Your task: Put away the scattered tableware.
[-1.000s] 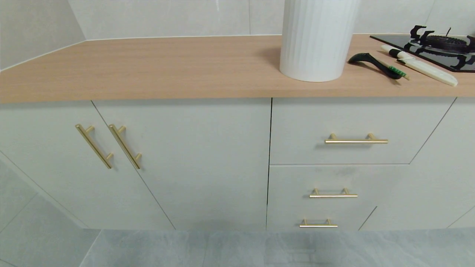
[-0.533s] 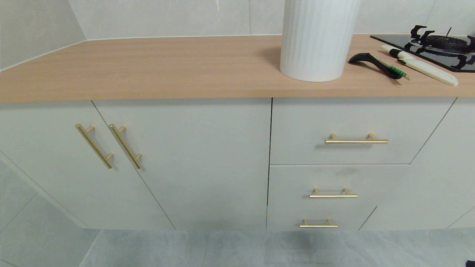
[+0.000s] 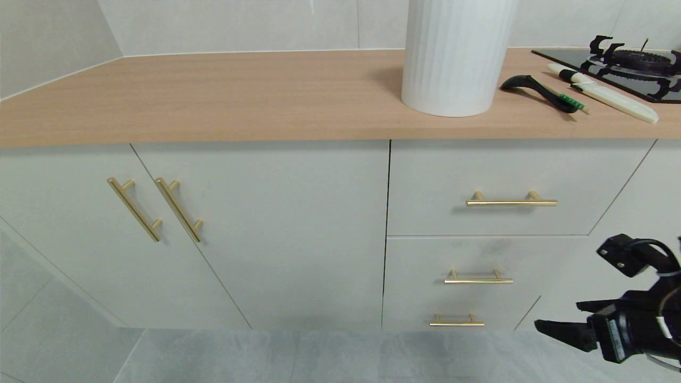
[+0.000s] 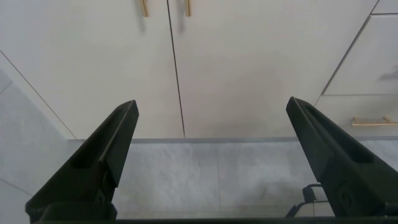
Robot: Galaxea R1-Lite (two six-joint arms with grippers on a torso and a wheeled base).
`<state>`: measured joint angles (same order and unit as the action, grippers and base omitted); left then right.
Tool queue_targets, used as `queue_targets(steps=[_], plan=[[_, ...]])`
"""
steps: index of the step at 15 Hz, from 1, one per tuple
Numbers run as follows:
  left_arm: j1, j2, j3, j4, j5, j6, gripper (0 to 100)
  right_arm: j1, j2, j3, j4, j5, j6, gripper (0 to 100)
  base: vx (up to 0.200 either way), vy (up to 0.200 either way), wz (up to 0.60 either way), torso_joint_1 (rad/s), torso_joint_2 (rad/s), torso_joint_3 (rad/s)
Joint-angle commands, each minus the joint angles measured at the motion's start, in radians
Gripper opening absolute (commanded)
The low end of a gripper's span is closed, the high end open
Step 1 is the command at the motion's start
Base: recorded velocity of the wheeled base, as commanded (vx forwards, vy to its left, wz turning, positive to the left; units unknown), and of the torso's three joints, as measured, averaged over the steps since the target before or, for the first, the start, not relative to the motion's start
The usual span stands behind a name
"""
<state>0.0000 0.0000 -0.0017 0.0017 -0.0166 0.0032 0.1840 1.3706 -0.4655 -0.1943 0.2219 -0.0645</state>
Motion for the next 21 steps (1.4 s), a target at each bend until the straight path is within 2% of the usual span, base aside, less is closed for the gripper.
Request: queue_targets(steps=[1,4,5,7,10,11,12,15,18,21], plan=[[0.0,0.002,0.0,0.0,0.0,0.0,100,0.026,0.173,-0.004,-0.044,-0.004,0.0,100,0.0,0.0,0.0,0.0,0.0,0.0],[0.0,0.0,0.0,0.0,0.0,0.0,100,0.029,0.334,0.028,-0.254,-0.101,0.011,100,0.0,0.0,0.0,0.0,0.0,0.0],[0.0,0.0,0.0,0.0,0.0,0.0,100,0.034,0.37,0.062,-0.379,-0.142,0.04,100,0.0,0.0,0.0,0.0,0.0,0.0],[0.0,0.0,0.0,0.0,0.0,0.0,100,0.072,0.415,0.085,-0.525,-0.171,0.11,100,0.0,0.0,0.0,0.0,0.0,0.0],[0.0,0.0,0.0,0.0,0.0,0.0,100,0.11,0.505,0.091,-0.616,-0.262,0.129,100,0.0,0.0,0.0,0.0,0.0,0.0],[0.0,0.0,0.0,0.0,0.0,0.0,100,0.117,0.553,0.094,-0.694,-0.296,0.143,100,0.0,0.0,0.0,0.0,0.0,0.0],[0.0,0.0,0.0,0.0,0.0,0.0,100,0.123,0.622,0.105,-0.83,-0.337,0.184,100,0.0,0.0,0.0,0.0,0.0,0.0],[0.0,0.002,0.0,0.0,0.0,0.0,100,0.124,0.731,0.131,-1.085,-0.397,0.193,100,0.0,0.0,0.0,0.0,0.0,0.0],[0.0,0.002,0.0,0.0,0.0,0.0,100,0.123,0.817,0.13,-1.205,-0.414,0.192,100,0.0,0.0,0.0,0.0,0.0,0.0],[0.0,0.002,0.0,0.0,0.0,0.0,100,0.123,0.835,0.127,-1.232,-0.418,0.193,100,0.0,0.0,0.0,0.0,0.0,0.0]])
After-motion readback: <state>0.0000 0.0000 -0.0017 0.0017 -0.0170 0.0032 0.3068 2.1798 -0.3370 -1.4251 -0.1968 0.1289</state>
